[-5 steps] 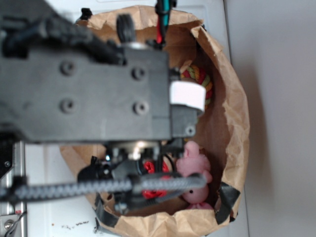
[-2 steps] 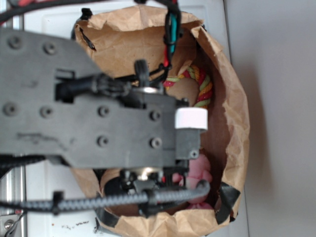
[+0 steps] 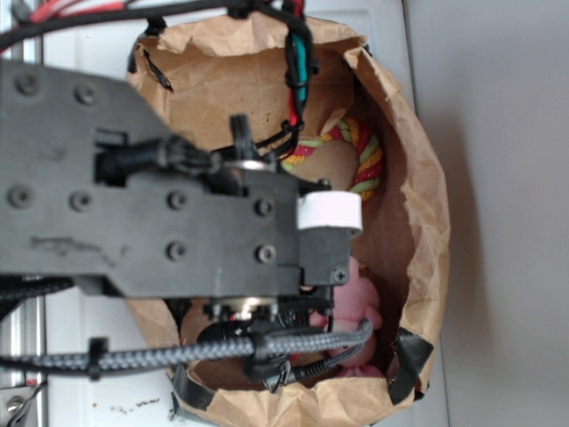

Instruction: Grab the red paper.

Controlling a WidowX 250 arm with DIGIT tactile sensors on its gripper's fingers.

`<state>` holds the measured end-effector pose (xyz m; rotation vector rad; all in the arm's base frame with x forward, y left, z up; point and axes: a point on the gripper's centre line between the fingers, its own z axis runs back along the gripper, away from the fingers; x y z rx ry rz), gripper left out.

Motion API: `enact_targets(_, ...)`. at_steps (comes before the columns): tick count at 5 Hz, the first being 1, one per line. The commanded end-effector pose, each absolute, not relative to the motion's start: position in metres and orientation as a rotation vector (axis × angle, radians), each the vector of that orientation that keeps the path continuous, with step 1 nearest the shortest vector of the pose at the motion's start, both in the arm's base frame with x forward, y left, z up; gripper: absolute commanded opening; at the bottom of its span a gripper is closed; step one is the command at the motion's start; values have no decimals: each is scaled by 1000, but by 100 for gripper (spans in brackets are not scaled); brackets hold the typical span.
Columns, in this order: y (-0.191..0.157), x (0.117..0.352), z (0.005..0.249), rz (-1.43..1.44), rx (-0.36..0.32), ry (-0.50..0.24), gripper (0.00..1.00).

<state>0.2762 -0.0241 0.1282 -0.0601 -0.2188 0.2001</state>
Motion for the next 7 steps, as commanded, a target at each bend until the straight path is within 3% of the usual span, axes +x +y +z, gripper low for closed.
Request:
enact_targets(1, -23, 280, 145, 199, -69, -278, 100)
enact_targets(3, -32, 288, 137, 245, -72, -297, 100)
enact_targets(4, -32, 292, 133, 398, -116, -328, 100)
enact_targets(7, 7, 298, 130, 671, -185, -265, 100)
